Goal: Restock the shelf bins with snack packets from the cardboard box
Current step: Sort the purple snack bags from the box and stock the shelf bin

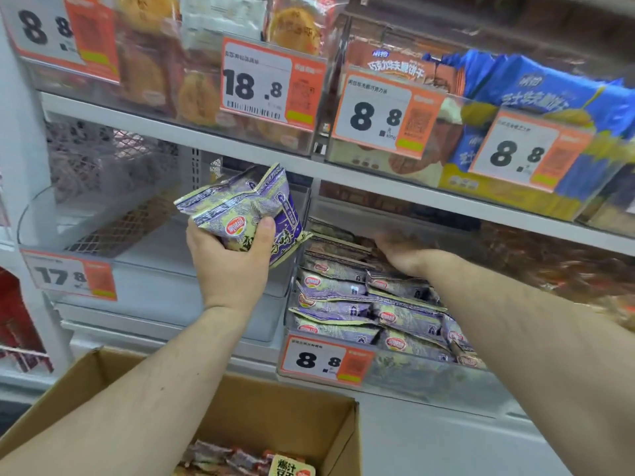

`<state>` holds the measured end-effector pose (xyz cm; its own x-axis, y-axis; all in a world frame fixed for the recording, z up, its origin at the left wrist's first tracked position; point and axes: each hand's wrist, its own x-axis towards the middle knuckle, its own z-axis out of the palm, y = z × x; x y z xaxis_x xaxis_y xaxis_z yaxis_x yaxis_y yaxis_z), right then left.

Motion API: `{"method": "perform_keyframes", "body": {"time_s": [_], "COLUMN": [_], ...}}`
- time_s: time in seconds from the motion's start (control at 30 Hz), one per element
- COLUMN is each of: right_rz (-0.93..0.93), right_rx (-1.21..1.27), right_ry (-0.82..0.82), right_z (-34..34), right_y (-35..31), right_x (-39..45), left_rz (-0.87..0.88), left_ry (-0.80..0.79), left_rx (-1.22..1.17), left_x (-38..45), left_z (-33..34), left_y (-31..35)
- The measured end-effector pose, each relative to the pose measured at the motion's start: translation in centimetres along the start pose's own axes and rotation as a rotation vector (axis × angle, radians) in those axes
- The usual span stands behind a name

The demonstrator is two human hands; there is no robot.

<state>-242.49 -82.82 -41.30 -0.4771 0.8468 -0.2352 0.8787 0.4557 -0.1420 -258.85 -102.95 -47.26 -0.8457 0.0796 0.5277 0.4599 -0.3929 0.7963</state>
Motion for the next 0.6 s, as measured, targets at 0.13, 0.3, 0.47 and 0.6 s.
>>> {"method": "perform_keyframes", "body": {"time_s": [0.13, 0.3, 0.47, 0.6], "right_rz": [0.036, 0.120, 0.055, 0.045], "right_rx": [-0.043, -0.051, 0.150, 0.399], "right_ry": [-0.025, 0.067, -0.041, -0.062], "right_z": [-0.3, 0.0, 2.0, -0.3], "right_y": [1.3, 3.3, 3.6, 4.0], "right_x": [0.8, 2.6, 1.5, -1.2], "left_rz": [0.018, 0.037, 0.042, 0.012], "left_ry": [0.010, 0.003, 0.016, 0.036], "left_rx": [0.035, 0.017, -0.017, -0.026], "left_x": [0.2, 0.3, 0.2, 0.1], "left_z": [-0.3, -0.6, 0.1, 0.2], "left_y": [-0.7, -0.9, -1.1, -0.4]}}
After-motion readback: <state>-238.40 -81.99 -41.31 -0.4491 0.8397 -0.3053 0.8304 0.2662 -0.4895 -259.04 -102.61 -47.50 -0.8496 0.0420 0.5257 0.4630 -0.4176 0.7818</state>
